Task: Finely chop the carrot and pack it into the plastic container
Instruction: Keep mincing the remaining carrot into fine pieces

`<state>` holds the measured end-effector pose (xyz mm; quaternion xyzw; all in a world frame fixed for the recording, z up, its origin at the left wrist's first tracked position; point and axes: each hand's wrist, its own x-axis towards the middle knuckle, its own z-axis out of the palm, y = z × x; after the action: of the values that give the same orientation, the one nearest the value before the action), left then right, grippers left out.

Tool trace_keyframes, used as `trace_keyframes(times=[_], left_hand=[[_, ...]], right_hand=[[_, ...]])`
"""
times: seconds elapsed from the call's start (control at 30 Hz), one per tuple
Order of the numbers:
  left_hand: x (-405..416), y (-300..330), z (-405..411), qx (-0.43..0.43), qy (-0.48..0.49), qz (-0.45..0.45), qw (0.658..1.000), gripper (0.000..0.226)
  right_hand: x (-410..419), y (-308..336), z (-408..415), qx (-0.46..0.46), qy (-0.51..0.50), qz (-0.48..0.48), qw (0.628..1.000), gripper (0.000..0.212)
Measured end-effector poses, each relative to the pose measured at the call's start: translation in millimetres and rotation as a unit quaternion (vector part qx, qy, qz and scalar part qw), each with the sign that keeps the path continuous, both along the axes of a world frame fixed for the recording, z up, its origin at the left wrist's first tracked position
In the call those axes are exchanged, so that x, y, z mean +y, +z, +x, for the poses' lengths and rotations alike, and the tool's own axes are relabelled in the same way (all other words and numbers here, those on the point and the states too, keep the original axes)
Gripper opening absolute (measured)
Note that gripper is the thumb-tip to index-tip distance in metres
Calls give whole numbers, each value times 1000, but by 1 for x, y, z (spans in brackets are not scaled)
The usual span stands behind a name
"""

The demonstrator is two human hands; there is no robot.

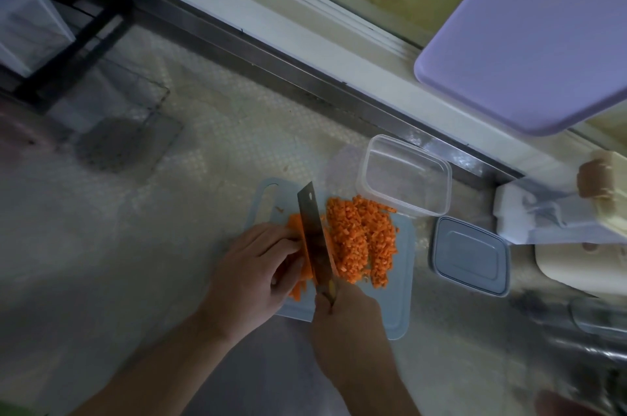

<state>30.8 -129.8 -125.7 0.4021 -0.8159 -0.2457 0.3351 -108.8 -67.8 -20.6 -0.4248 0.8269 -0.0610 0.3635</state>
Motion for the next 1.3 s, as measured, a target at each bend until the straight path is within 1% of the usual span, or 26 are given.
trace_keyframes(times=[0.2, 0.27, 0.33, 0.4, 0.5, 0.57, 0.63, 0.73, 0.83, 0.97, 1.03, 1.23, 1.3], left_hand=[[0, 0, 0, 1, 3, -2, 1000, 13], [0, 1, 0, 1, -2, -3, 1000, 12], [-1, 1, -1, 2, -3, -2, 1000, 12], [-1, 0, 0, 7, -5, 5, 1000, 13], [-1, 0, 1, 10, -1, 11, 1000, 13], [-1, 0, 1, 17, 2, 10, 1000, 15], [-2, 1, 2, 22, 6, 12, 1000, 16], [-1, 1, 3, 24, 2, 19, 1000, 16], [-2, 1, 3, 25, -3, 18, 1000, 13], [-2, 1, 2, 25, 3, 13, 1000, 6], [-2, 0, 2, 25, 0, 12, 1000, 6], [-3, -3, 2, 19, 0, 5, 1000, 10], [-3, -2, 2, 19, 0, 7, 1000, 9]], right_hand=[[-6, -2, 4, 24, 4, 40, 999, 32], [-13, -7, 3, 34, 12, 61, 997, 27], [-20, -14, 5, 36, 14, 62, 997, 22], [-20, -18, 9, 26, 5, 40, 999, 23], [-12, -20, 13, 4, -15, -26, 1000, 20], [-8, -14, 11, -6, -36, -63, 997, 26], [-6, -6, 7, -12, -27, -76, 997, 34], [-5, 2, 4, -7, -4, -46, 999, 38], [-6, 1, 3, 1, -8, -13, 1000, 34], [-6, 0, 7, -3, -8, 5, 1000, 29], [-7, -1, 9, 4, -10, 16, 1000, 27], [-13, -2, 18, 14, -20, 71, 997, 31], [-18, -1, 17, 15, -15, 88, 996, 29]])
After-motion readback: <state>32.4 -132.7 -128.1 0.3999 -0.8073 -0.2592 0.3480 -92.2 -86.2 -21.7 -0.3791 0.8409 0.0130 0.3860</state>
